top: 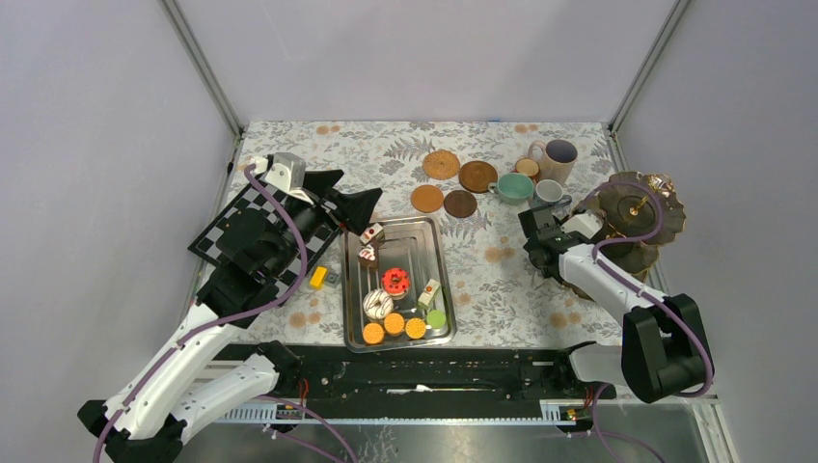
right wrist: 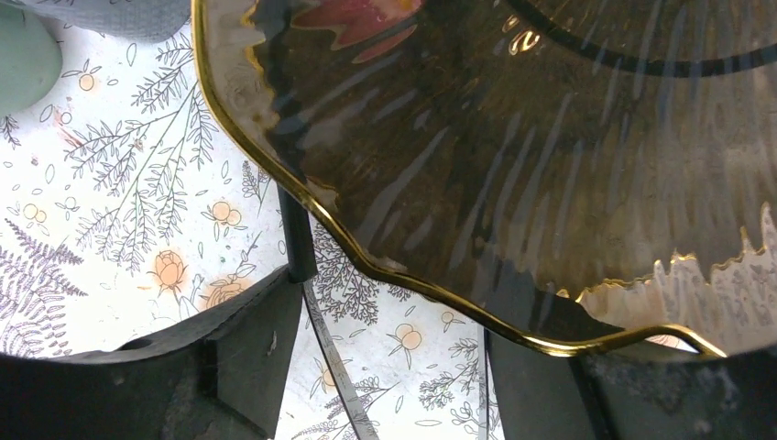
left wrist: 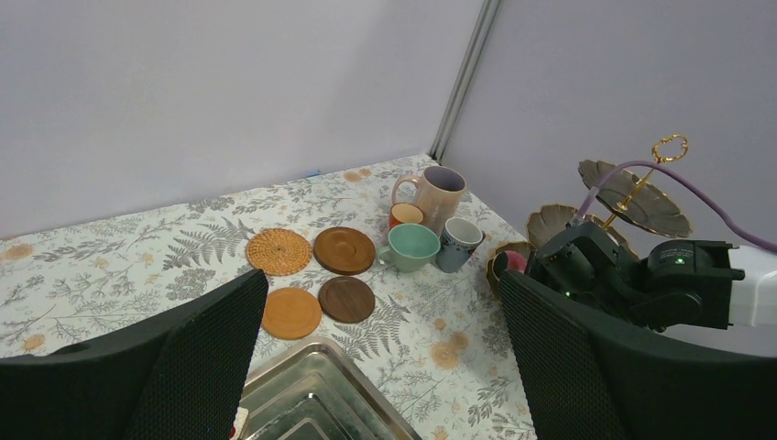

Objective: Serve the afternoon tea

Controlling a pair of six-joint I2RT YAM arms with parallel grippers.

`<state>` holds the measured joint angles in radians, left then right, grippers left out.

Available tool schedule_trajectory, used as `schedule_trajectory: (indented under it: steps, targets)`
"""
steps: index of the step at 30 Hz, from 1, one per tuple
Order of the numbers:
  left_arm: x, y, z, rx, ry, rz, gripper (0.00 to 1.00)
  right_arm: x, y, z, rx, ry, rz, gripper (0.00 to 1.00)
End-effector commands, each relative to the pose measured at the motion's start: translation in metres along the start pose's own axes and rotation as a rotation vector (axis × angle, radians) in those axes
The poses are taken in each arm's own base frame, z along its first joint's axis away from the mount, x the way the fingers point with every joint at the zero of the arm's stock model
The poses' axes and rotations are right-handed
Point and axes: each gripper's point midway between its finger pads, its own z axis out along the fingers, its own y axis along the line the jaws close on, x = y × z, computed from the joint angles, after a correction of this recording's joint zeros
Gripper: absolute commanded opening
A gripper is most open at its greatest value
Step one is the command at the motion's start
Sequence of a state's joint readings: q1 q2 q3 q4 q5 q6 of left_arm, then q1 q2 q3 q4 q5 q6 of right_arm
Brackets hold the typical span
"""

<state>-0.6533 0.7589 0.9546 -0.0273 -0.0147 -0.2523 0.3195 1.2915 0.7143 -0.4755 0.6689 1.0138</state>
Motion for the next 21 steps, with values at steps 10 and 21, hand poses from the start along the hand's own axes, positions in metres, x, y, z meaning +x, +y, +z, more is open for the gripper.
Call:
schedule_trajectory:
  steps: [10, 21]
  targets:
    - [-0.01, -0.001, 0.001, -0.001, -0.046, 0.015, 0.99, -0.014, 0.009, -0.01, -0.058, -0.007, -0.055, 0.77]
    - [-0.009, -0.002, 0.002, 0.006, -0.04, 0.013, 0.99, -0.015, -0.007, -0.034, -0.095, 0.027, -0.083, 0.83]
